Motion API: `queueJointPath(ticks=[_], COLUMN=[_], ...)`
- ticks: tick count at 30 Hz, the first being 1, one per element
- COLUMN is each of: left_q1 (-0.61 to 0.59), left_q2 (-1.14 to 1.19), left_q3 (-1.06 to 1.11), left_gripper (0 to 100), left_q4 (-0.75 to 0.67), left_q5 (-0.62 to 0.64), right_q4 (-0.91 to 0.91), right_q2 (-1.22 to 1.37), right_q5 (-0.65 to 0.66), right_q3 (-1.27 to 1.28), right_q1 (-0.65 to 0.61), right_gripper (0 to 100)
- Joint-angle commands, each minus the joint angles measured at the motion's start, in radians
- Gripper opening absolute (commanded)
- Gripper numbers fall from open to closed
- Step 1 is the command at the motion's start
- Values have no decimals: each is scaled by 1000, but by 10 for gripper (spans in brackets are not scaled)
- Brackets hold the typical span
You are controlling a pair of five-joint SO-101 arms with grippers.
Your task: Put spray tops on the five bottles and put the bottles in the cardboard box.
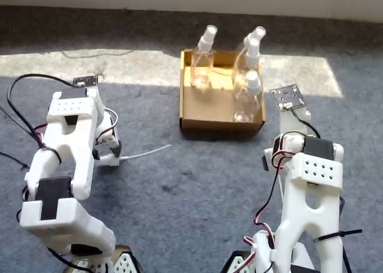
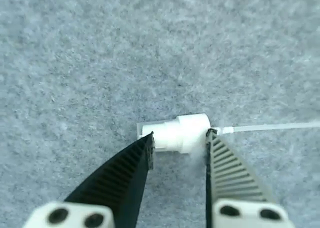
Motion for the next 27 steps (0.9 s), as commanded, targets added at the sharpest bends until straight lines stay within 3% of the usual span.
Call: queueJointPath(ticks=[1,6,10,12,16,19,25,27], left_q1=[22,53,53,31,50,82,125,150], left_q2=[53,154,228,209,76,-74,-466,-585], left_q3=[-101,-223,-318,-363,-398,-306,156,306], left_gripper=[168,168,168,168,167,167,168,171], left_q4=[-58,-115,-112,-63,192,356,405,400], left_q5=[64,-14,-51,-127,-516,-792,-1402,-1502], right_q4=[12,12,10,10,7,5,5,5], right_q2=[-31,-31,-31,-31,-31,-31,-31,-31], right_q5=[-6,0,0,0,2,2,2,-2], right_q3=[-18,-16,-16,-16,-16,-15,-18,-16], right_q1=[-8,-4,-4,-4,-4,-7,-8,-8], right_gripper=[4,4,4,4,4,4,4,4])
